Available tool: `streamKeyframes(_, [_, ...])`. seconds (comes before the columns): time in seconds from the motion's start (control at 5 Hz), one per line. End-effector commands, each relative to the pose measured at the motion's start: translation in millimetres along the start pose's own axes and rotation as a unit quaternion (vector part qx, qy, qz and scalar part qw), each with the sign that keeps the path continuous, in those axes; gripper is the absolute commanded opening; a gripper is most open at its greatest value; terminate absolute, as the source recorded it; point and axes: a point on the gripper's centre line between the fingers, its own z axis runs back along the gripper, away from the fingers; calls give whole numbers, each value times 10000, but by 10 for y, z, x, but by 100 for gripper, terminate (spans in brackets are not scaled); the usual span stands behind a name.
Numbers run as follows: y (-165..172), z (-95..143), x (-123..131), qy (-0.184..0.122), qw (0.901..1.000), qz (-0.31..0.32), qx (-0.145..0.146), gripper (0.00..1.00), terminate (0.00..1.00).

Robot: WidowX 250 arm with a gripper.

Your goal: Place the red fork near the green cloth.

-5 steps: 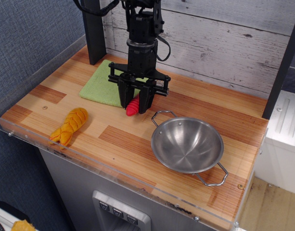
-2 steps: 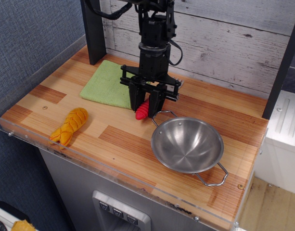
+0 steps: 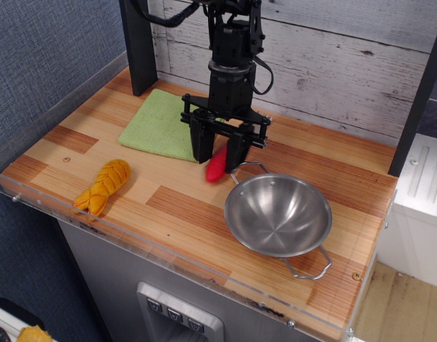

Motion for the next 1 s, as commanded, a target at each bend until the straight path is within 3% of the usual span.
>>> streamKeyframes(0.0, [135, 216, -134, -231, 9993, 269, -100, 100, 0])
streamKeyframes(0.2, [248, 646, -404, -1024, 9910, 859, 128, 100, 0])
streamKeyframes(0.4, [200, 956, -590, -1674, 9824, 752, 359, 100, 0])
streamKeyframes(0.6, [91, 1002, -628, -1795, 9819, 441, 415, 100, 0])
streamKeyframes(0.8, [39, 938, -547, -1577, 9865, 215, 379, 100, 0])
